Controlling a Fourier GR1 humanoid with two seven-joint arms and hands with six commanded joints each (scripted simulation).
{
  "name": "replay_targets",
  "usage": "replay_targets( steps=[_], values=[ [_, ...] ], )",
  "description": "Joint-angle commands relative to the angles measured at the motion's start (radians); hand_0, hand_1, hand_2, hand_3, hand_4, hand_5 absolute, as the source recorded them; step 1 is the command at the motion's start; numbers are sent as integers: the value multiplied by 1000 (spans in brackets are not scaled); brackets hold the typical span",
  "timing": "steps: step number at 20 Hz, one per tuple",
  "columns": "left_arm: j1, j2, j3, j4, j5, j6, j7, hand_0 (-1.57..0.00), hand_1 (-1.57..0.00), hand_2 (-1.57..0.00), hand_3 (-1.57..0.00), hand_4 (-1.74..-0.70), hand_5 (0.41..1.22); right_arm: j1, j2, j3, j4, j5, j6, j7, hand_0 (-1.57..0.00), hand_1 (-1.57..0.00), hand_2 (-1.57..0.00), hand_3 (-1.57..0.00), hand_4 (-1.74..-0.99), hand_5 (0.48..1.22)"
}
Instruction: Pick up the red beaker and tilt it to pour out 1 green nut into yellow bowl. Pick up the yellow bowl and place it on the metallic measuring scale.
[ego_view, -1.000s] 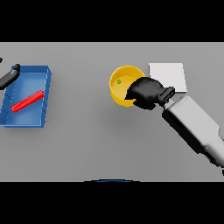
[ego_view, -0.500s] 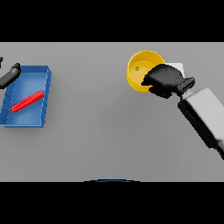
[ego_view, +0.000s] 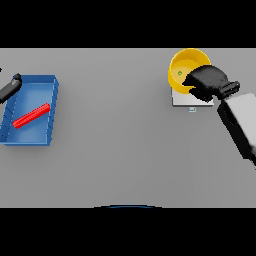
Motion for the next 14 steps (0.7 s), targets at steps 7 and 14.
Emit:
replay_targets(
  steps=[7, 14],
  values=[
    [-9, -6, 1, 3, 3, -3, 9, 1, 1, 1, 1, -726, 710, -38, 33, -39, 192, 1, -48, -18, -1571, -1571, -1428, -1331, -1741, 1221],
    [-11, -13, 0, 14, 2, -7, 5, 1, 1, 1, 1, -728, 713, -60, 66, -60, 295, -6, -51, -43, -1402, -1571, -1375, -1427, -1741, 1221]
  ],
)
